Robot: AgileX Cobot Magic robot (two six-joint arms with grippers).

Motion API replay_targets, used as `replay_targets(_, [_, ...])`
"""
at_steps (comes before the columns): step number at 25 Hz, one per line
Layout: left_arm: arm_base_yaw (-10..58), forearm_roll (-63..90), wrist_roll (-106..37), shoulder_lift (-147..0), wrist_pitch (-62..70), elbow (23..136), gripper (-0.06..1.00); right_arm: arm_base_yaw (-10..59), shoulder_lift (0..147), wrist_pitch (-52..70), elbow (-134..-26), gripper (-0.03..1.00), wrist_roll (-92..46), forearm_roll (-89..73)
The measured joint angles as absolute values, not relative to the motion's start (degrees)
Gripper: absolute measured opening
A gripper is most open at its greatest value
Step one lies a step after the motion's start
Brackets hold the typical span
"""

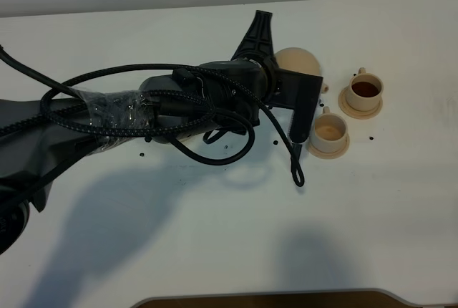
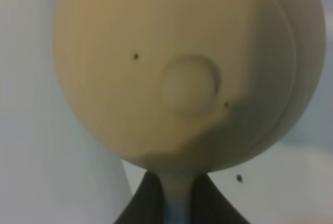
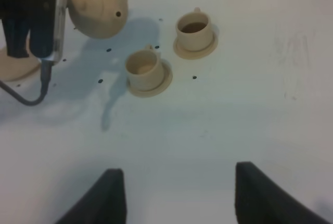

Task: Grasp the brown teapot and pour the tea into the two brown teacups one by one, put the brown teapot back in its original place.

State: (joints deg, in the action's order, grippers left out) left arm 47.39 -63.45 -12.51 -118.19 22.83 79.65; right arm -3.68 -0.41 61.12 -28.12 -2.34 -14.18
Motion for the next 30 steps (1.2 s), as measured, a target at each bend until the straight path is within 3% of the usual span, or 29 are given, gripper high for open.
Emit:
replay_targets(19, [47.49,-77.01,-12.61,-123.42,19.77,79.65,0.14,-3.68,-0.41,61.12,-28.12,0.48,-2.34,-14.18])
replay_targets(30, [49.06,-87.23,-5.81,-123.91,23.27,79.64,0.14,-3.68,-0.41,61.12,-28.12,0.48,-2.34,-14.18])
